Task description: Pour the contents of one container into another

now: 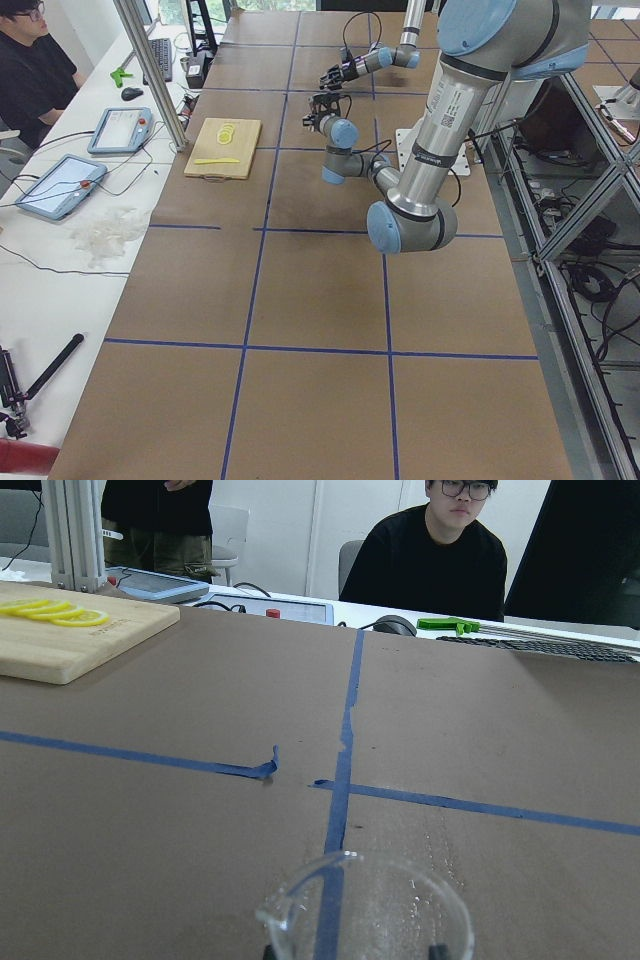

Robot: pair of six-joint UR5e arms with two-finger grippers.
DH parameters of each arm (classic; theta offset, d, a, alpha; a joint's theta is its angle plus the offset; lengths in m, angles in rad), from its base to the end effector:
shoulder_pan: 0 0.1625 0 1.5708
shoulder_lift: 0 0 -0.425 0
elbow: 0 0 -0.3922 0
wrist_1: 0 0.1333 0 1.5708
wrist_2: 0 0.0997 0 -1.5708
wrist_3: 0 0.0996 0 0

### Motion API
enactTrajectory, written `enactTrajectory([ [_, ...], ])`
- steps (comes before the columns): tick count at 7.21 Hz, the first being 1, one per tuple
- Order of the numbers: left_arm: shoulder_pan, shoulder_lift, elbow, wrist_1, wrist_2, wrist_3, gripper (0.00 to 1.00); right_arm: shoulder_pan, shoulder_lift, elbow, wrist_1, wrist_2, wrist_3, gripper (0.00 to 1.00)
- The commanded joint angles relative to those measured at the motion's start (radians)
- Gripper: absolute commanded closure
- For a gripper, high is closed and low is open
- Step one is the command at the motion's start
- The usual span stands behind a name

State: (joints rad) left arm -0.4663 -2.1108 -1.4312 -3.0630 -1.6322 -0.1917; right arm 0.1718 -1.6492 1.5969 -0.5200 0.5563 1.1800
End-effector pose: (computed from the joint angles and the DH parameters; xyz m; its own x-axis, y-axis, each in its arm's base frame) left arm 0.5167 -0.4024 0.2481 0.3356 0.9280 -0.1617 0.3529 0.0353 0.9350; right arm -0.4126 -0.2927 0.5514 0.7957 -0.0661 0.6021 -0.5306 0.4035 0.7455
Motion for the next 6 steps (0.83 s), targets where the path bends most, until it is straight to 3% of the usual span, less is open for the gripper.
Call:
enactTrajectory([
  [1,0.000,0.000,0.000,0.001,-0.002,0.000,1.00,0.000,0.000,0.000,0.002,0.000,0.001,0.43],
  [2,0.000,0.000,0.000,0.001,-0.002,0.000,1.00,0.000,0.000,0.002,0.002,0.000,0.004,0.36],
  [6,0.002,-0.002,0.000,0.001,-0.002,0.000,1.00,0.000,0.002,0.009,0.002,0.000,0.009,0.32],
])
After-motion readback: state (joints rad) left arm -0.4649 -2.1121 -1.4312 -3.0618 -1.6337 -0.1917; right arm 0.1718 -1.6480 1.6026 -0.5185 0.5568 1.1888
